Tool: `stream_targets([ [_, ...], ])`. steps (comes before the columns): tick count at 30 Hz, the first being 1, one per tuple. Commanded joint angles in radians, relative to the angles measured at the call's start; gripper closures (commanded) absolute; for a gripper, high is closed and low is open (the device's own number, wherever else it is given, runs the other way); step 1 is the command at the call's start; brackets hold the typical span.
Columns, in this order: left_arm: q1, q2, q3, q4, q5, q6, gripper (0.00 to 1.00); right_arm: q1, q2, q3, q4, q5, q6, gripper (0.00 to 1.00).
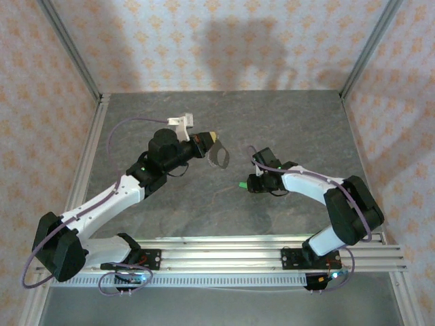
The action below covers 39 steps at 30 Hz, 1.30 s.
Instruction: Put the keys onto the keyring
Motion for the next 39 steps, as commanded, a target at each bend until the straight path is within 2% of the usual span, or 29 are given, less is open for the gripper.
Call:
stream_targets([
  [1,-0.009,0.002,0.037,0.061,-0.021,0.015,1.0,0.012,-0.003,0.006,-0.027,0.034,-0.024,0.69],
  [13,-0.012,0.008,0.042,0.058,-0.023,0.019,1.0,0.03,0.042,0.04,-0.031,0.043,-0.029,0.79],
  [22,-0.012,0.009,0.041,0.058,-0.023,0.021,1.0,0.03,0.009,0.05,-0.024,0.041,0.001,0.99],
  [34,-0.012,0.001,0.038,0.053,-0.023,0.023,1.0,-0.015,-0.083,0.056,0.007,0.023,0.113,1.0],
  [35,-0.012,0.001,0.038,0.056,-0.023,0.021,1.0,-0.016,-0.077,0.062,-0.01,0.037,0.124,0.98],
  [37,-0.012,0.002,0.037,0.058,-0.023,0.02,1.0,-0.017,-0.066,0.073,-0.046,0.084,0.168,0.74],
  [39,-0.012,0.003,0.036,0.062,-0.024,0.02,1.0,-0.016,-0.056,0.074,-0.073,0.128,0.241,0.62],
])
